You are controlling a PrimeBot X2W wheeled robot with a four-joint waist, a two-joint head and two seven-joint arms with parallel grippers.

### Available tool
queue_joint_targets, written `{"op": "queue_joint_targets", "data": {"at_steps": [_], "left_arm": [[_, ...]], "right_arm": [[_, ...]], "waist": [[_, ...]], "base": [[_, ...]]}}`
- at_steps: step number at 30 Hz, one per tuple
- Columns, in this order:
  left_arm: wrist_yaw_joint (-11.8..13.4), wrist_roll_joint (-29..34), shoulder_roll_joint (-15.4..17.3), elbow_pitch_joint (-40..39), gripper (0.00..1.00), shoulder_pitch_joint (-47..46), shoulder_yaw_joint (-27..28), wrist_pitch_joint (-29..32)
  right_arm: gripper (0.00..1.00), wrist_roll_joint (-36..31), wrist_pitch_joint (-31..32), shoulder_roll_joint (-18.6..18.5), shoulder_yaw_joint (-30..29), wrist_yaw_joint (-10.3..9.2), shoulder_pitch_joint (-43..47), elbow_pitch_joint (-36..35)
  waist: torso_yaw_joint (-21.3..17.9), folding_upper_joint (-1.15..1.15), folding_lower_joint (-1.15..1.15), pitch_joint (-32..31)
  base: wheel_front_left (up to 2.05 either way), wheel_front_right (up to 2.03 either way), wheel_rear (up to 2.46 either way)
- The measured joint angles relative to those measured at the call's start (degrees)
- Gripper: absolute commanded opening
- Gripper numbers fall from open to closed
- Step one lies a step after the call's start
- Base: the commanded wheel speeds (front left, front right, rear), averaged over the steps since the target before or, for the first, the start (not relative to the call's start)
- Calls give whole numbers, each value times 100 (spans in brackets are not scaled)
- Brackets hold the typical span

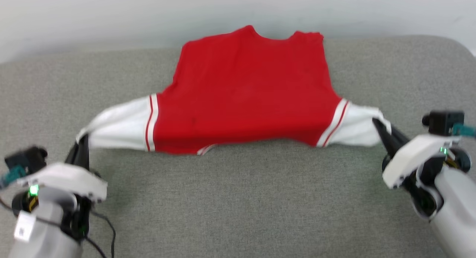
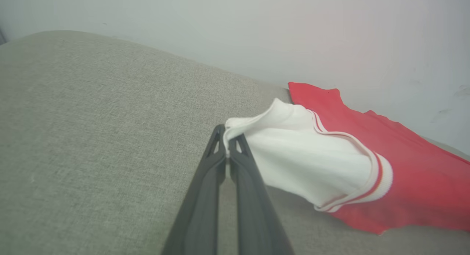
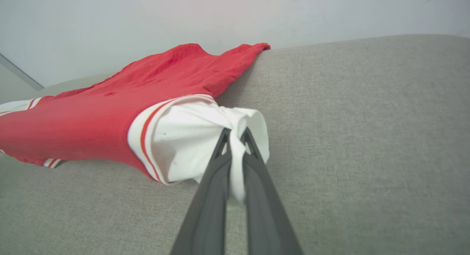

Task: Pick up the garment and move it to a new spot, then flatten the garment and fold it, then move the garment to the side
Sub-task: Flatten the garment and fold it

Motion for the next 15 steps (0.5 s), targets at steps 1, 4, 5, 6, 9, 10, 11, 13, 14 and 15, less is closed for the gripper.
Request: {"op": "queue_joint_targets", "data": {"at_steps": [1,4,5,6,9,10,11,13,14,15], "left_arm": [[55,-33,0,-147,0,203,26,0],[289,-67,13,-656,0,781,64,30],[369,-71,22,-820,0,975,79,49],[454,-79,30,-1002,0,1167,98,63],[687,-118,46,-1485,0,1735,146,149],[766,-118,53,-1653,0,1913,152,171],[847,-122,56,-1796,0,2090,158,223],[964,-152,52,-2063,0,2391,169,296],[1036,-151,59,-2179,0,2543,169,335],[1095,-152,64,-2280,0,2687,171,367]], "right_arm": [[0,-5,-16,-10,-7,1,140,-48],[0,-23,-24,-37,-86,1,541,-154],[0,-57,-27,-42,-119,1,658,-189],[0,-62,-37,-41,-162,1,779,-231],[0,-123,-32,-34,-294,1,1168,-370],[0,-168,-32,-33,-358,1,1297,-404],[0,-216,-29,-32,-425,1,1432,-445],[0,-260,-5,-14,-580,2,1710,-542],[0,-319,-4,0,-649,2,1858,-580],[0,-354,7,19,-737,2,2003,-619]], "waist": [[0,0,0,-51],[8,0,0,-159],[15,0,0,-185],[22,0,0,-204],[38,0,1,-261],[45,0,1,-281],[55,0,1,-303],[88,0,1,-341],[106,0,1,-363],[125,0,1,-382]], "base": [[0,0,0],[0,0,0],[0,0,0],[0,0,0],[0,0,0],[0,0,0],[0,0,0],[0,0,0],[0,0,0],[0,0,0]]}}
